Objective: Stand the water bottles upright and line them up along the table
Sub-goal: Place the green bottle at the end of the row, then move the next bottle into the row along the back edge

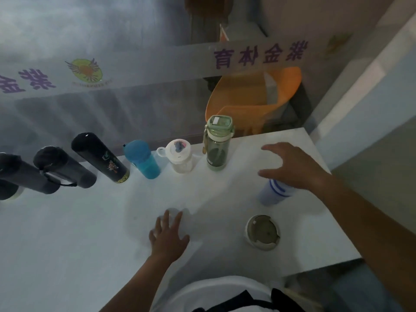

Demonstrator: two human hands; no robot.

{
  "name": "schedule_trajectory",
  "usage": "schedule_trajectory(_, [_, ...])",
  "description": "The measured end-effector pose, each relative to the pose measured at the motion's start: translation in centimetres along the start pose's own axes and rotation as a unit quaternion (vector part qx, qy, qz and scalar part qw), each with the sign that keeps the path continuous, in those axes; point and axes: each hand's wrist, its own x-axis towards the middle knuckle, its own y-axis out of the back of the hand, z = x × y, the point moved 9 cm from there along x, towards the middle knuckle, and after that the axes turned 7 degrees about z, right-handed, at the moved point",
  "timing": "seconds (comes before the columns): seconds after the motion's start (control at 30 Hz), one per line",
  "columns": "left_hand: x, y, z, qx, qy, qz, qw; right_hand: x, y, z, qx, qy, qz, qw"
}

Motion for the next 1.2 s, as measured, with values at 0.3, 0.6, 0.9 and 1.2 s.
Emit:
schedule_trajectory(0.3, [1.2,-0.2,1.5,0.031,0.007,-0.03,0.999,-4.2,-3.7,5.6,-0.007,-0.013,0.078,0.997])
schedule_trajectory(0.6, [1.2,-0.3,1.4,0.043,-0.011,-0.049,0.998,1.0,-2.3,4.8,0.033,0.008,0.087,0.996])
schedule_trajectory(0.9, [0.7,-0.6,0.8,0.011,0.001,-0.055,0.998,10.2,-1.7,1.7,0.042,0.049,0.08,0.995])
schedule_trajectory(1.2, [-0.4,-0.7,0.8,0.02,0.0,-0.051,0.998,12.9,-2.7,-0.1,0.044,0.076,0.059,0.994])
